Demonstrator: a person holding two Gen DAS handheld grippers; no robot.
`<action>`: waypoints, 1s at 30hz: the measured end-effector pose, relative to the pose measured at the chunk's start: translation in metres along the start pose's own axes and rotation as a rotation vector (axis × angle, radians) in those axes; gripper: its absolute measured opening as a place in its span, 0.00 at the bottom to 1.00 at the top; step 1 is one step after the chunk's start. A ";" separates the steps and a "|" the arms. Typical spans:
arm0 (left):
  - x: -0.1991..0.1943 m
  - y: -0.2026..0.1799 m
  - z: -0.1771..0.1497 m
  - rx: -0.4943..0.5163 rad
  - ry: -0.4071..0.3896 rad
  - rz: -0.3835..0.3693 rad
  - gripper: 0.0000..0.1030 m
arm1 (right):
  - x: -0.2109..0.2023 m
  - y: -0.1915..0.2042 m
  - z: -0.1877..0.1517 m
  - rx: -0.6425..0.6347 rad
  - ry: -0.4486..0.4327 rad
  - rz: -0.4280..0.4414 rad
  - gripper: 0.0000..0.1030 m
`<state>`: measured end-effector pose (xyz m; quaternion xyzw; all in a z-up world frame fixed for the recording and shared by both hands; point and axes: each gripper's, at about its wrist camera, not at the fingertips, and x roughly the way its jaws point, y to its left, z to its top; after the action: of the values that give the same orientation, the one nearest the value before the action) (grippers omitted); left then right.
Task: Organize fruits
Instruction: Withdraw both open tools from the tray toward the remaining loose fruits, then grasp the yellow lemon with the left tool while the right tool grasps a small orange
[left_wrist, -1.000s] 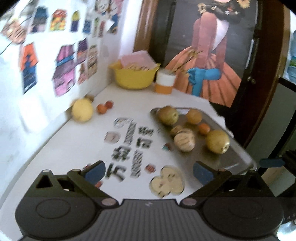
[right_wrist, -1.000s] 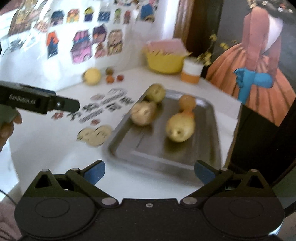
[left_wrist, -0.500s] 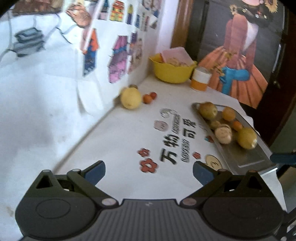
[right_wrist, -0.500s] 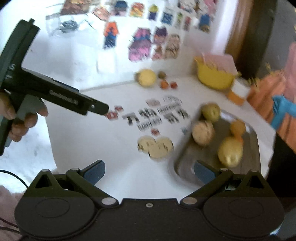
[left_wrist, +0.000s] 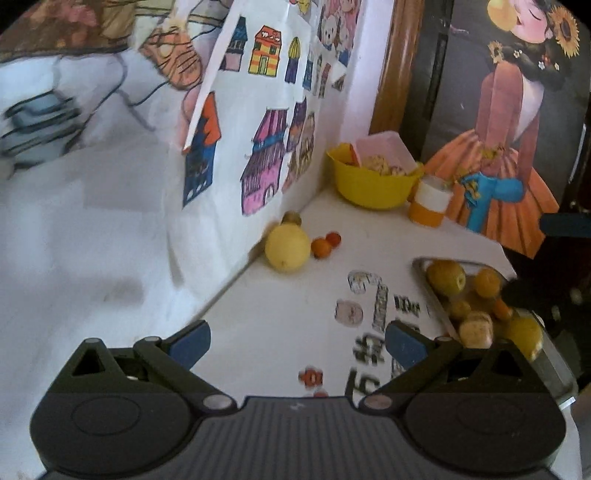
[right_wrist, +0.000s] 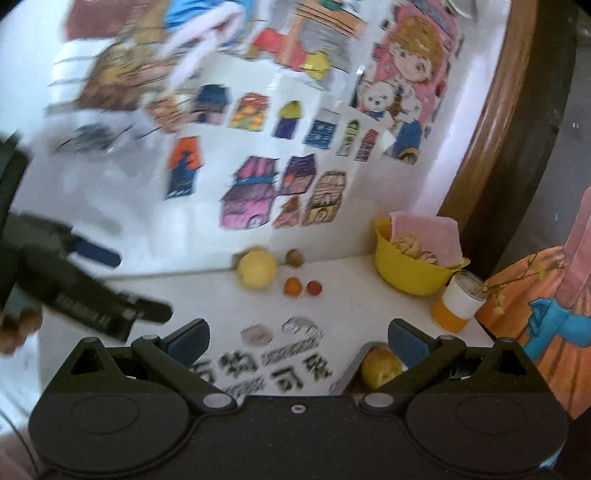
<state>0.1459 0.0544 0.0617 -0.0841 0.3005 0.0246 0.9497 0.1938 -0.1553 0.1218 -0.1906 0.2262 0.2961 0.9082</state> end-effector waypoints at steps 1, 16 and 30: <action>0.005 -0.001 0.003 0.003 -0.011 0.003 0.99 | 0.009 -0.008 0.005 0.028 0.008 0.012 0.99; 0.107 -0.010 0.034 -0.015 -0.043 0.050 0.99 | 0.179 -0.080 0.033 0.589 0.231 0.278 0.88; 0.155 -0.021 0.036 0.069 -0.019 0.100 0.80 | 0.255 -0.075 0.015 0.691 0.308 0.298 0.56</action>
<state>0.2948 0.0393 0.0045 -0.0358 0.2961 0.0622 0.9525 0.4288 -0.0893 0.0165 0.1186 0.4707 0.2989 0.8216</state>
